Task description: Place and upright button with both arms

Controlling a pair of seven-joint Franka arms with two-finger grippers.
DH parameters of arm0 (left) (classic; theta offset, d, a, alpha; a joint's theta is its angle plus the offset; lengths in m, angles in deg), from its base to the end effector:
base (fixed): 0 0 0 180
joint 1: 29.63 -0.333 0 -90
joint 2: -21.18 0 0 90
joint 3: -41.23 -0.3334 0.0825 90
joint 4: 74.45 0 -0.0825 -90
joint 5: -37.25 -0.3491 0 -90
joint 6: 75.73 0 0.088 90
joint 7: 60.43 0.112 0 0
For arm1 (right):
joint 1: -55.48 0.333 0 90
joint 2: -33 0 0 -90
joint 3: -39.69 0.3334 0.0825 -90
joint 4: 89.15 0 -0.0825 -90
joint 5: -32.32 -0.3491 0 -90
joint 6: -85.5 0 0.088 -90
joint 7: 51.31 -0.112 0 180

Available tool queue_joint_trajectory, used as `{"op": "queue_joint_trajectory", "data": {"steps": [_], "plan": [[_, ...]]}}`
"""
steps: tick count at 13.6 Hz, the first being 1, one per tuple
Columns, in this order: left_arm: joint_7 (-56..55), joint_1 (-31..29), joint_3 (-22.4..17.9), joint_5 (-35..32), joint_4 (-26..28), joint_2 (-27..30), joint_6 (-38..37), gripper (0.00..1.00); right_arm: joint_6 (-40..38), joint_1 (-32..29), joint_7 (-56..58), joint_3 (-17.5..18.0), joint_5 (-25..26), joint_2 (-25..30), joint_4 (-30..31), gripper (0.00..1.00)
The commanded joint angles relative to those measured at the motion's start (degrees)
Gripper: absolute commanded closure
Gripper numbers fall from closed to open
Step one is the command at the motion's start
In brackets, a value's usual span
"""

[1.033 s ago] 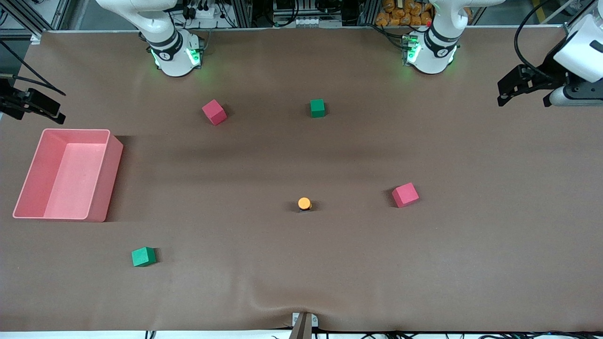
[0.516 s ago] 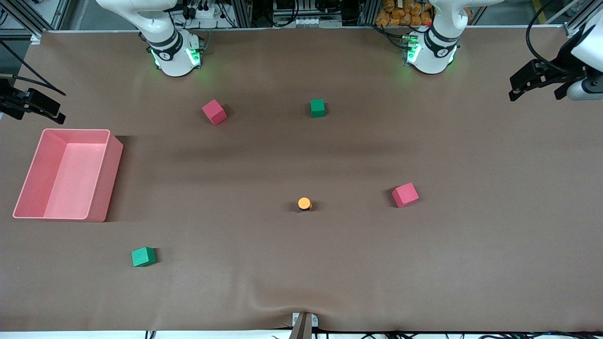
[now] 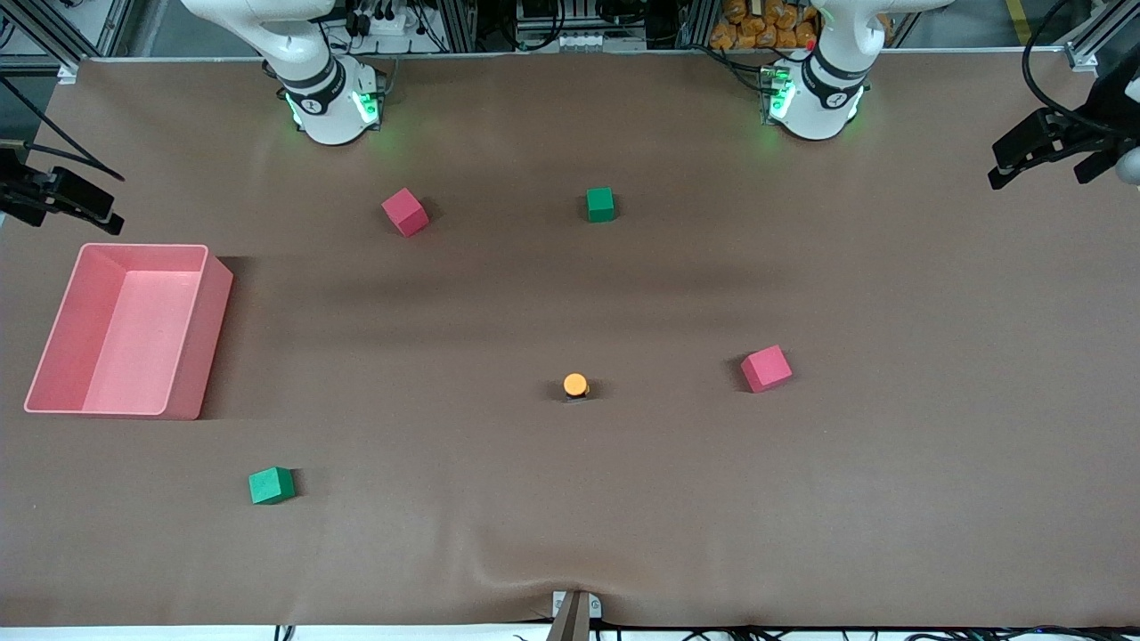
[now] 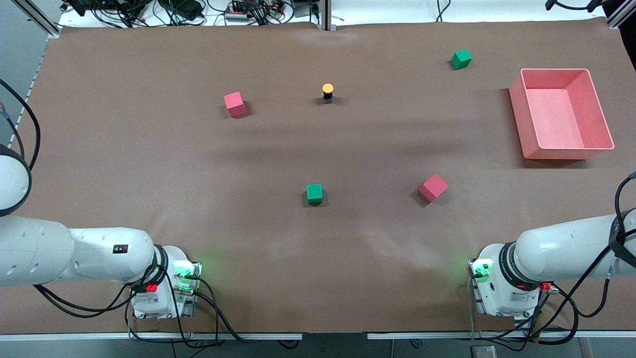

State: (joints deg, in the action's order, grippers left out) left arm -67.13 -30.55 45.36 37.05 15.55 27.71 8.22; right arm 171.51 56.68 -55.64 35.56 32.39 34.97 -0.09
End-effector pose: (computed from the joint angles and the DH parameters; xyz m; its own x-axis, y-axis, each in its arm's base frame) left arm 0.4697 -0.0286 0.6839 0.9981 0.0616 0.0094 0.0617 -0.9980 -0.0106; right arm 0.5007 -0.0265 0.6555 0.9918 -0.1264 -0.0190 -0.1264 -0.9920 0.0002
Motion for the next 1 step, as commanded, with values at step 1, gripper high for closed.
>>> {"op": "queue_joint_trajectory", "data": {"steps": [1], "plan": [[0.10, 0.57, -0.35, -0.33, -0.09, 0.68, -0.64, 0.00, -0.67, -0.50, 0.55, 0.18, -0.86, 0.23, -0.46, 0.00]]}}
